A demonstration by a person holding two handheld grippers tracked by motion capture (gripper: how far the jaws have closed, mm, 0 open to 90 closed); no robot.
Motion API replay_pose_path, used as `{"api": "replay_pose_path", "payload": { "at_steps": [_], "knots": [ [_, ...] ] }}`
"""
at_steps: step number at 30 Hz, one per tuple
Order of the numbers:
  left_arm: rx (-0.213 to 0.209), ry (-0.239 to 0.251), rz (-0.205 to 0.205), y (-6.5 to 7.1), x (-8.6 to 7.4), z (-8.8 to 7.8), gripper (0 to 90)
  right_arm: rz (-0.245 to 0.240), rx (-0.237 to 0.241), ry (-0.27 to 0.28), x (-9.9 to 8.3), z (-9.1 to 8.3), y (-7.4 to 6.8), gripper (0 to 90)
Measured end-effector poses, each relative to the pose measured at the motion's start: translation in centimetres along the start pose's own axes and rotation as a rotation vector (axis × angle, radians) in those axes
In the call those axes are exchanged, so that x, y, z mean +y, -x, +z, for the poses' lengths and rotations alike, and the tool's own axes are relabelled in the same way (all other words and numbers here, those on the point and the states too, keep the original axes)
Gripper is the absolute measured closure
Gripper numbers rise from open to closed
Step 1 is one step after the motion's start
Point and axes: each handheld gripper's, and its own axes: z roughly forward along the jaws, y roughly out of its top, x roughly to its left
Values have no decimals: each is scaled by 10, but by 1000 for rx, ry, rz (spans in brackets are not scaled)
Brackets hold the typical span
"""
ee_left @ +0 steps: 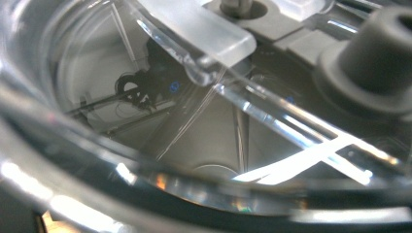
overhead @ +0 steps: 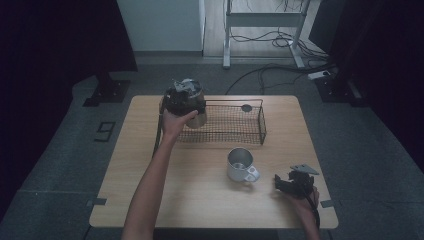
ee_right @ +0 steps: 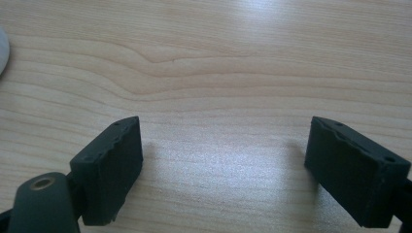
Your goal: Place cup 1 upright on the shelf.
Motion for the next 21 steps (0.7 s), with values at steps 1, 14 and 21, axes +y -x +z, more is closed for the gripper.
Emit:
{"api": "replay_pose_path", "payload": {
  "at_steps": [1,14,21],
  "knots": [
    [2,0,-2,0,0,2,41,1,0,0,0,0,0,133],
    [8,-18,-1,1,-4,12,41,0,1,0,0,0,0,133],
    [15,-21,-4,1,-8,21,40,1,1,0,0,0,0,133]
  ]
}}
